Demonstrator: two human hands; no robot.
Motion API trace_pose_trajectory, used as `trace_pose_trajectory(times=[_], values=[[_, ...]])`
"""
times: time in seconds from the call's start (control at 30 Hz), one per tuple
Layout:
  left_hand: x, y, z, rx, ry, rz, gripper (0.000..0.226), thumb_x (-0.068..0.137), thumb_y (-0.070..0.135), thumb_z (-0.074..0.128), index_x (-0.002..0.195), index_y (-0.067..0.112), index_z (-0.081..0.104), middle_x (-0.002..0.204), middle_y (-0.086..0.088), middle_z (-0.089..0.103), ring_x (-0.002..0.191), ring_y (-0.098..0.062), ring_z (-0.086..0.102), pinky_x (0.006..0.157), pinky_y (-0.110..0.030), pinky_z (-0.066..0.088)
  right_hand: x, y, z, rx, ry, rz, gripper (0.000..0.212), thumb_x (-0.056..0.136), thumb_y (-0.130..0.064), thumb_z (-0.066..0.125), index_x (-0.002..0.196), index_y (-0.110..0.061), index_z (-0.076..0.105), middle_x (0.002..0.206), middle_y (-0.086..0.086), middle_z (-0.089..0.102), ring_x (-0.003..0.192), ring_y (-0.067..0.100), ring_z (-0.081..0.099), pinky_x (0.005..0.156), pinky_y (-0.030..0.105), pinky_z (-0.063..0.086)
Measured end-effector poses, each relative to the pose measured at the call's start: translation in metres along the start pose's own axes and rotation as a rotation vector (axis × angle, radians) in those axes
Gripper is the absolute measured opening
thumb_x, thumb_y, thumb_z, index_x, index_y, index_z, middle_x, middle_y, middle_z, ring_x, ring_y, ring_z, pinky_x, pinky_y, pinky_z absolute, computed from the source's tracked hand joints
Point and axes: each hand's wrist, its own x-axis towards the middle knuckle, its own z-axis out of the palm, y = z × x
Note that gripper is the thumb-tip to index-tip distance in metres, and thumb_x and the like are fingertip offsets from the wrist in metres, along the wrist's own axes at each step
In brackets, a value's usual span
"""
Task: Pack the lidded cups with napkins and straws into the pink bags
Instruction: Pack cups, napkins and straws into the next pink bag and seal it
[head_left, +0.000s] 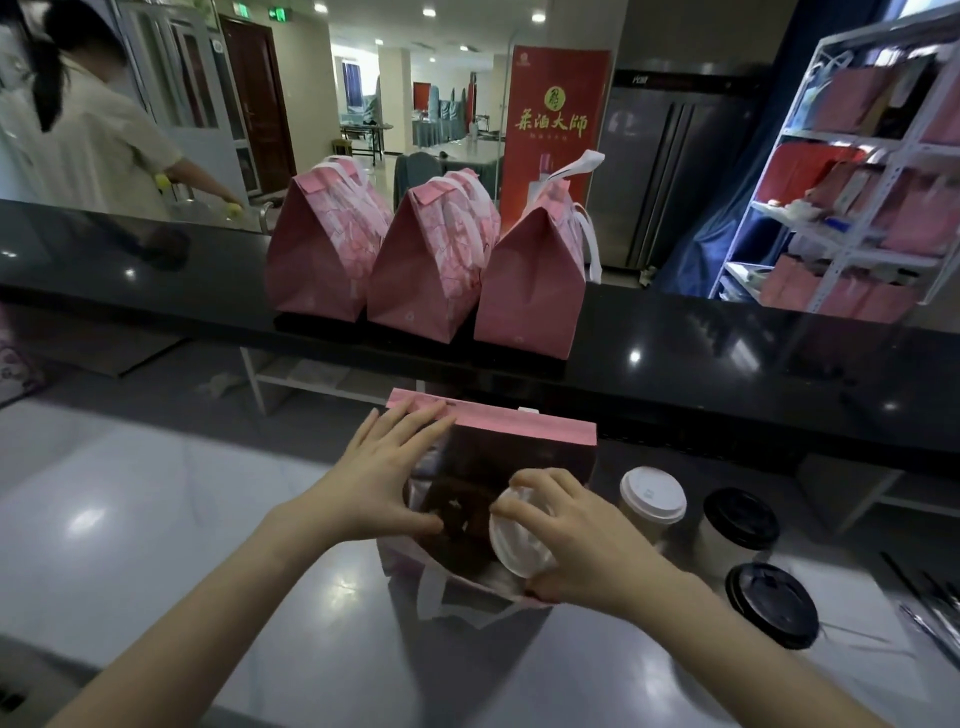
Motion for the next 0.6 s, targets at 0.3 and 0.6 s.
trace_pose_trajectory(times=[0.3, 0.6], values=[[-0.007, -0.014, 0.005, 0.041, -0.13, 0.004, 0.134, 0.056, 0.079, 0.067, 0.136, 0.048, -0.035, 0.145, 0.025, -0.042, 0.131, -0.005, -0.046, 0.107, -0.033, -0.028, 0.007, 0.014, -0.008, 0.031, -0.134, 0.092, 0.09, 0.072, -0.041, 0.074, 0.142, -0.048, 0.016, 0.143, -0.014, 0.017, 0.131, 0.013, 0.02, 0.09, 0.033, 0.051], [-0.019, -0.002, 0.008, 0.007, -0.067, 0.008, 0.143, 0.049, 0.077, 0.068, 0.146, 0.034, -0.028, 0.152, 0.019, -0.034, 0.135, -0.007, -0.041, 0.116, -0.039, -0.016, 0.09, -0.035, 0.03, 0.025, -0.137, 0.128, 0.083, 0.075, -0.032, 0.074, 0.142, -0.027, 0.026, 0.141, 0.006, 0.025, 0.122, 0.03, 0.036, 0.081, 0.043, 0.051]])
